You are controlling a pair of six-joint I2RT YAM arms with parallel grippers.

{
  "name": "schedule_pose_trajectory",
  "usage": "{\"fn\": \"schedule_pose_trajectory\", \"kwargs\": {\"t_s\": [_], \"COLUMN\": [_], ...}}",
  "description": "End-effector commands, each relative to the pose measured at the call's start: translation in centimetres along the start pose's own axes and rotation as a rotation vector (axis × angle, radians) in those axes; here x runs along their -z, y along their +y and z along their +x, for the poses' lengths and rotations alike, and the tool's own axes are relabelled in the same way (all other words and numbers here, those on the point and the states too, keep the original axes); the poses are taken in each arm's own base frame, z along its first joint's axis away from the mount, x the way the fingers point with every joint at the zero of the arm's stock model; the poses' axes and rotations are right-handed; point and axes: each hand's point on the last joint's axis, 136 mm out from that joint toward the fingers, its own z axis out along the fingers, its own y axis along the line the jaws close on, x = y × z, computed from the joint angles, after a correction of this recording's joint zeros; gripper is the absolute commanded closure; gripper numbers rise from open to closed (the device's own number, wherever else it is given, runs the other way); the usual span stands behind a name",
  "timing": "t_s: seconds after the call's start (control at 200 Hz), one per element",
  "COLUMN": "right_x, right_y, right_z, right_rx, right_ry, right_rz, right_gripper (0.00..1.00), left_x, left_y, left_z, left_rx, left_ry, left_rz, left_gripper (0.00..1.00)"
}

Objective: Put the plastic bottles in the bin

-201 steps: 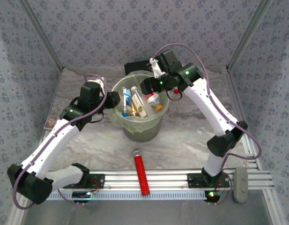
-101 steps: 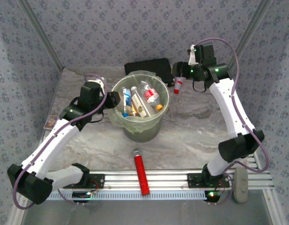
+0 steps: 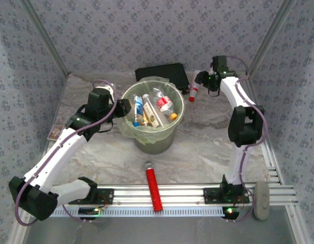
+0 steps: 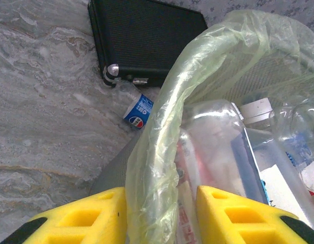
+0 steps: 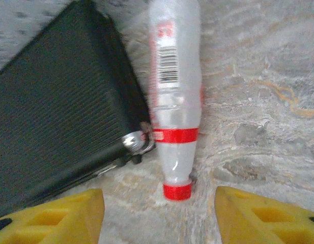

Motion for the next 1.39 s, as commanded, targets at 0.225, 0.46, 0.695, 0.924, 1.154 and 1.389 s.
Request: {"fn": "schedule_pose_trajectory", "kwargs": {"t_s": [0.225,0.46,0.695,0.924,1.154,1.389], "right_x": [-6.3,-9.4,-11.6,-12.0,-9.5,-3.3], "right_y": [-1.1,-1.5,-1.6,-1.8,-2.1,-1.6], "right_z": [-2.3,-1.4,-0.8,-0.5,-1.6,-3.7], "right_rx": [-0.127,-0.149,-0.157,-0.155,-0.13,-0.063], "right_ry": [-0.013,0.052,0.083,0.087,0.049,-0.002], "right_rz": [-0.04,-0.042,-0.026,-0.013,0.015,0.005], "right_gripper": [0.36,0.27,0.28,0.43,0.54,0.55], "left_x": [0.2,0.0,0.3,0.9,1.1,1.3], "left_y": [-1.0,-1.1,-1.0,-1.0,-0.9,-0.8], "left_z": [-0.7,-0.7,-0.8,-1.0,-0.9,-0.9], "left_rx": [-0.006,-0.008,-0.011,-0.014,-0.013,-0.012], "left_ry": [-0.008,-0.004,-0.009,-0.02,-0.022,-0.026], "left_rz": [0.023,0.026,0.021,0.019,0.018,0.021], "left_gripper": [0.59,0.6,0.59,0.59,0.6,0.59]}}
